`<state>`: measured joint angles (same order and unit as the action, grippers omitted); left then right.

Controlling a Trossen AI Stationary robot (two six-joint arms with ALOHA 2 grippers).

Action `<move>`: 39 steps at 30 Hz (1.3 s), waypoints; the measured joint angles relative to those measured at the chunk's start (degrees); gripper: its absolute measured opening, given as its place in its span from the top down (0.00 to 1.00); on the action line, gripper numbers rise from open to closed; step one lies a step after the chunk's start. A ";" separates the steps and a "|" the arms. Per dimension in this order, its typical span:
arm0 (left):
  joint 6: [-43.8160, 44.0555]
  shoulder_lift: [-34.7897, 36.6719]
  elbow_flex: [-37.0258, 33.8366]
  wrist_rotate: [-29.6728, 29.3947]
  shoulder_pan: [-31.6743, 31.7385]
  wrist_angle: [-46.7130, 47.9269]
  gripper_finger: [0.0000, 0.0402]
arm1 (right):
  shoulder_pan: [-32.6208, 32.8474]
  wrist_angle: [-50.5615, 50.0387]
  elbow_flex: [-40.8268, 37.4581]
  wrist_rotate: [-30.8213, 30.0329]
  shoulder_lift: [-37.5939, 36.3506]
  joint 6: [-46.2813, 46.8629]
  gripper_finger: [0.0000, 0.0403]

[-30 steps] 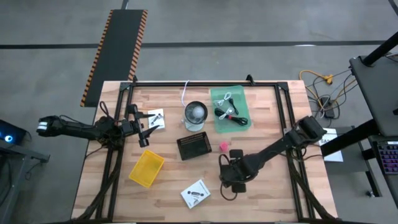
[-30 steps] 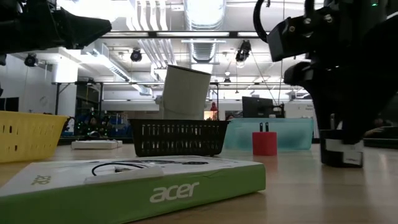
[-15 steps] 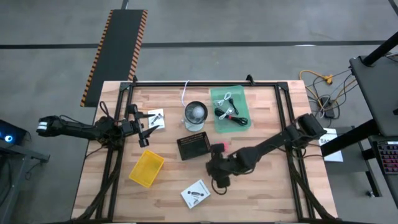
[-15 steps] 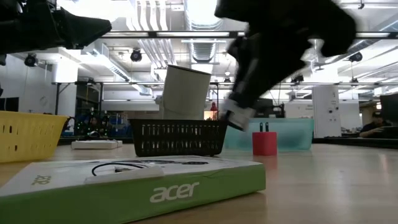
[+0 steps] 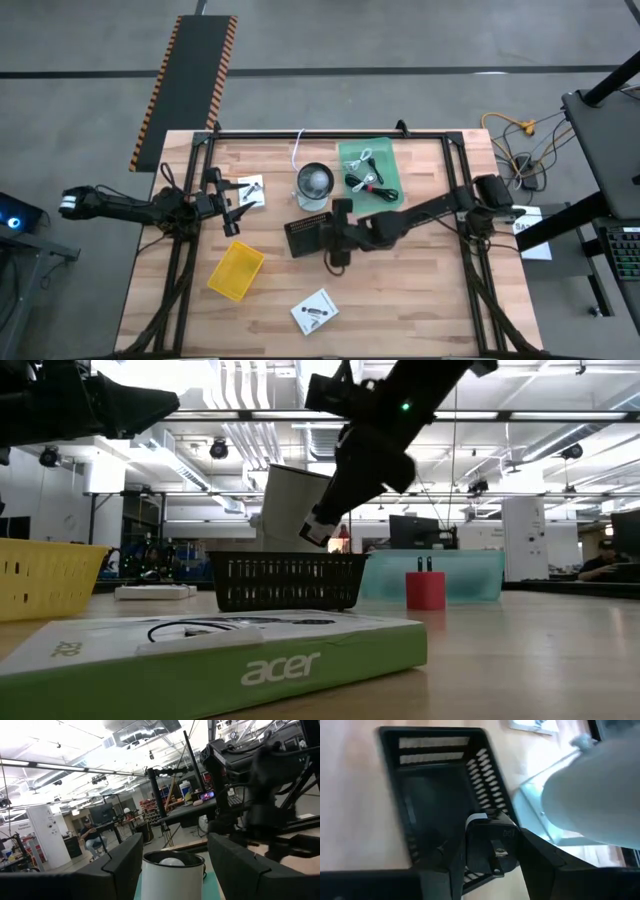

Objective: Pick and place items into bin
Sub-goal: Put the black charger adapter into the black bin, then put the pink charger adapter into the black bin

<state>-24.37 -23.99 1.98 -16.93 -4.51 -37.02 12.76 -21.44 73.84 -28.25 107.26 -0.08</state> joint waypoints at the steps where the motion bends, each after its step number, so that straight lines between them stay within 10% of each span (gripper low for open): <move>1: -0.01 0.00 0.00 0.00 0.01 0.01 0.48 | -0.42 0.27 0.00 -0.02 0.00 0.35 0.64; 12: -0.01 0.00 0.00 0.00 -0.01 0.01 0.48 | -0.67 0.22 0.00 0.22 -0.23 -0.19 0.31; 39: -0.03 -0.26 0.00 0.00 0.00 -0.02 0.48 | 1.97 -23.56 -3.50 5.82 -4.31 54.60 0.27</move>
<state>-24.40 -24.25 1.98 -16.93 -4.50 -37.04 14.73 -45.00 70.34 -22.44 102.96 54.53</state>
